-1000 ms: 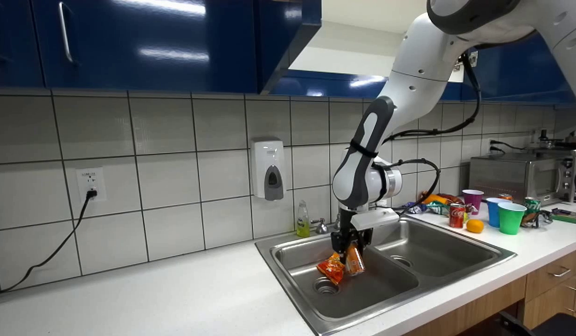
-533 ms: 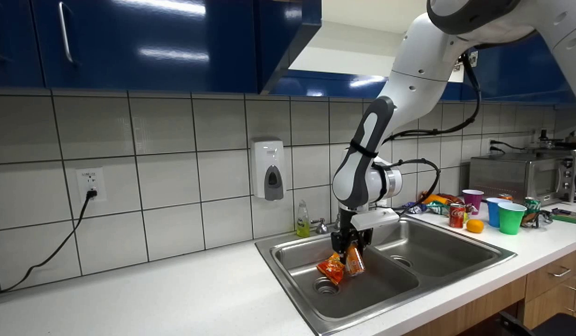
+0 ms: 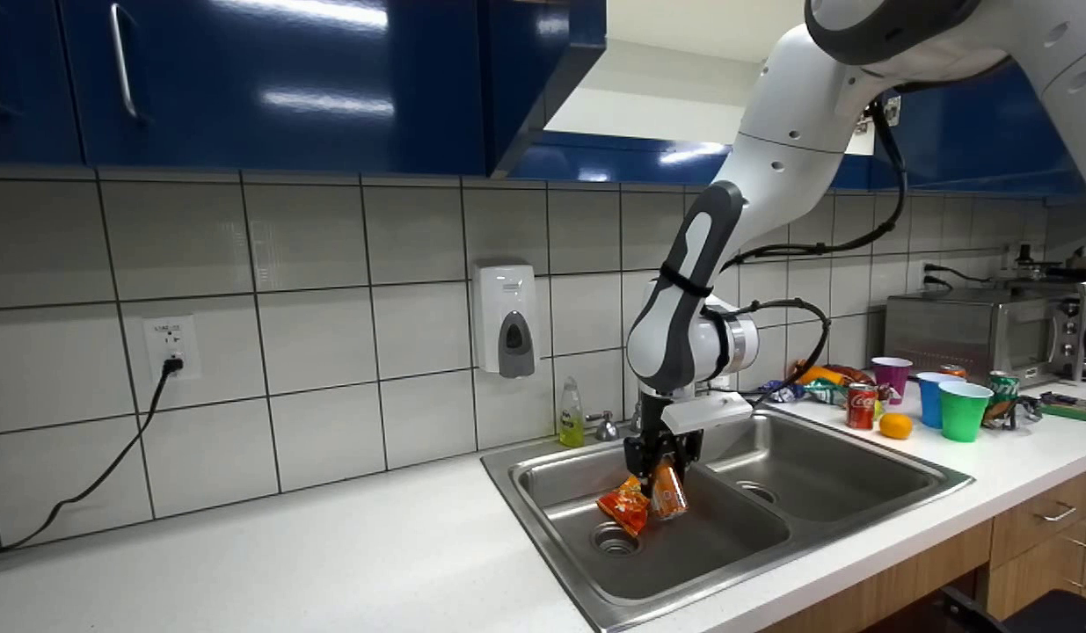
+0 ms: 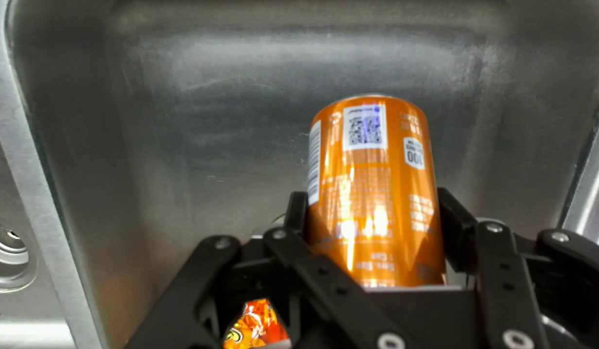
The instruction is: Remove the can from the top cabinet
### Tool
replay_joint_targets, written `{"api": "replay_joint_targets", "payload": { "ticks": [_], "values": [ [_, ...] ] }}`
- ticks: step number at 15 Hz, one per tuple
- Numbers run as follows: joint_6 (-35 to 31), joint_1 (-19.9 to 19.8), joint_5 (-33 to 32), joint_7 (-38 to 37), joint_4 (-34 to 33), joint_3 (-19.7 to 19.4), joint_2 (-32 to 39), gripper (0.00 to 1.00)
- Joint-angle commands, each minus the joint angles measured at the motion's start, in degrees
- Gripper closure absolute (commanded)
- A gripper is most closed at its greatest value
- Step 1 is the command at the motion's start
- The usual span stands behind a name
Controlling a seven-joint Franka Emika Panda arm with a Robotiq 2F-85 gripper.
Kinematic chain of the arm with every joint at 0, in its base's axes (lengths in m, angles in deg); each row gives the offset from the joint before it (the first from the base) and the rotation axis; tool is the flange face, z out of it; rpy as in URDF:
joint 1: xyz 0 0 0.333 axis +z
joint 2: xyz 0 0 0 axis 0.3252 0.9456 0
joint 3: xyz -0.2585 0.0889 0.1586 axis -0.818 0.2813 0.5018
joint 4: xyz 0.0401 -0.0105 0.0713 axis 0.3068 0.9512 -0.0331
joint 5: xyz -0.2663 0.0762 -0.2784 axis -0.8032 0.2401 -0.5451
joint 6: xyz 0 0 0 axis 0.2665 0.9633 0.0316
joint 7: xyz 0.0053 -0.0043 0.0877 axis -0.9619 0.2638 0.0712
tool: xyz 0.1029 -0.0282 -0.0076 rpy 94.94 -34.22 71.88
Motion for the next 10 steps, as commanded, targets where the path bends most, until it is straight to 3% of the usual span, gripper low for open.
{"api": "replay_joint_targets", "payload": {
  "ticks": [1,8,9,10],
  "values": [
    [0.18,-0.2,-0.15,-0.09,-0.07,0.18,-0.05,0.36],
    [0.18,-0.2,-0.15,-0.09,-0.07,0.18,-0.05,0.36],
    [-0.53,0.23,-0.49,-0.77,-0.12,-0.31,0.13,0.61],
    [-0.96,0.27,-0.57,-0.76,-0.15,-0.32,0.37,0.61]
  ]
}}
